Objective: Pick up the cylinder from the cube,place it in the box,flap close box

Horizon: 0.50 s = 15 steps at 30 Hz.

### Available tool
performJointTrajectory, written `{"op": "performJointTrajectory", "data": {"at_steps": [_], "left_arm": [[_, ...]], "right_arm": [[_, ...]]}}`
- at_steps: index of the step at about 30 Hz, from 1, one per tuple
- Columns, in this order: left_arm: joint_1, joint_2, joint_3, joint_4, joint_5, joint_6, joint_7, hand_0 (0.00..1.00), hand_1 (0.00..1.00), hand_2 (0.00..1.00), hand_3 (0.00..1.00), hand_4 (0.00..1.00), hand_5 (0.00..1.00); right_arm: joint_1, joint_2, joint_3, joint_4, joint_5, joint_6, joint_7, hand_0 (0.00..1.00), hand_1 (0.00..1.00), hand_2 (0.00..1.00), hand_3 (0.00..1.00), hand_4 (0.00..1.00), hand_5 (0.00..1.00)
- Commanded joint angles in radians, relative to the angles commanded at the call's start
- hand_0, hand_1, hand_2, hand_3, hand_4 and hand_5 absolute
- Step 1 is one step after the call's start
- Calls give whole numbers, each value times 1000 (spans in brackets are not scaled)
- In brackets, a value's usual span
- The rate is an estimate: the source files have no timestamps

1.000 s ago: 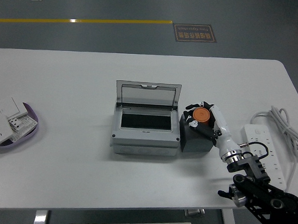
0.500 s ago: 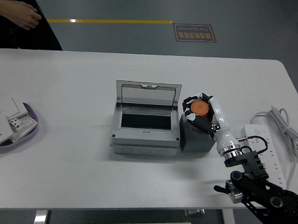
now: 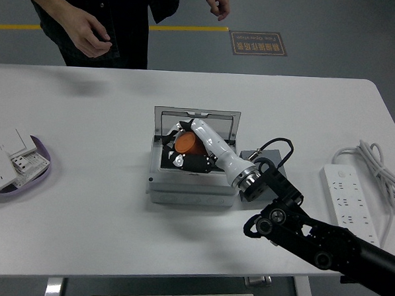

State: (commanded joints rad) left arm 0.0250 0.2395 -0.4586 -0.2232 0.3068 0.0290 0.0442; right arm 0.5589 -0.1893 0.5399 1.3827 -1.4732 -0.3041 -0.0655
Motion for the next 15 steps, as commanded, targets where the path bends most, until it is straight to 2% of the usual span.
{"op": "performJointTrajectory", "data": {"at_steps": [4, 9, 10, 15], "left_arm": [[1, 2, 3, 0, -2, 0, 0, 593, 628, 625, 639, 698, 212], [0, 2, 3, -1, -1, 0, 0, 593, 628, 625, 639, 698, 212], [0, 2, 2, -1, -1, 0, 0, 592, 628, 625, 639, 699, 210], [-2, 2, 2, -1, 0, 0, 0, 592, 628, 625, 639, 699, 210]], "right_arm": [[39, 27, -11, -11, -159, 83, -155, 74, 182, 228, 180, 2, 2], [53, 41, -15, -30, -313, 184, -308, 74, 182, 228, 180, 2, 2], [54, 43, -16, -33, -340, 199, -336, 164, 290, 303, 243, 2, 2], [57, 47, -23, -41, -439, 211, -434, 164, 290, 303, 243, 2, 2]]}}
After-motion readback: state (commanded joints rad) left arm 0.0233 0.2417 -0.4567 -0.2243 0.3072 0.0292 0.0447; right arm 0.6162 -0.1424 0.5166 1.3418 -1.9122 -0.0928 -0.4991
